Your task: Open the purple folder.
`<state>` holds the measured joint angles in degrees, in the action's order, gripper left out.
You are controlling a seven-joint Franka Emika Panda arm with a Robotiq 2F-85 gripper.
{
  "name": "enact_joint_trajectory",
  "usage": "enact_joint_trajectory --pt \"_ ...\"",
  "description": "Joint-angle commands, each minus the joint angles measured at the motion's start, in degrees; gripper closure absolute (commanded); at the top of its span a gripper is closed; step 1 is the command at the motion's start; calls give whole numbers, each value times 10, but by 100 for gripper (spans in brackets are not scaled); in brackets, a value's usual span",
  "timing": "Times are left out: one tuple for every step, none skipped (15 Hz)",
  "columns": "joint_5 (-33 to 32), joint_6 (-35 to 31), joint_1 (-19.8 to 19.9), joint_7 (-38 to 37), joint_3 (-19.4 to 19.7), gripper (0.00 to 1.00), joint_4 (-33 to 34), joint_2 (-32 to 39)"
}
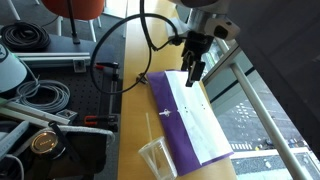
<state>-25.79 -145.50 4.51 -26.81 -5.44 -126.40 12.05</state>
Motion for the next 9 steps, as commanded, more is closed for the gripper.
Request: enact_joint_trajectory --pt "104 102 -12 142 28 0 53 -18" --pt "127 133 -10 182 31 0 69 -20" --pt "144 163 -9 213 35 0 86 -22" --pt "151 186 -8 234 41 0 100 -23" --pt "161 212 -7 258 44 0 115 -25" --pt "169 235 -6 280 47 0 128 -25" --pt "174 255 -5 298 50 0 138 -25" --pt "176 273 -6 311 52 0 145 -24" --pt "177 285 -6 324 53 0 147 -25"
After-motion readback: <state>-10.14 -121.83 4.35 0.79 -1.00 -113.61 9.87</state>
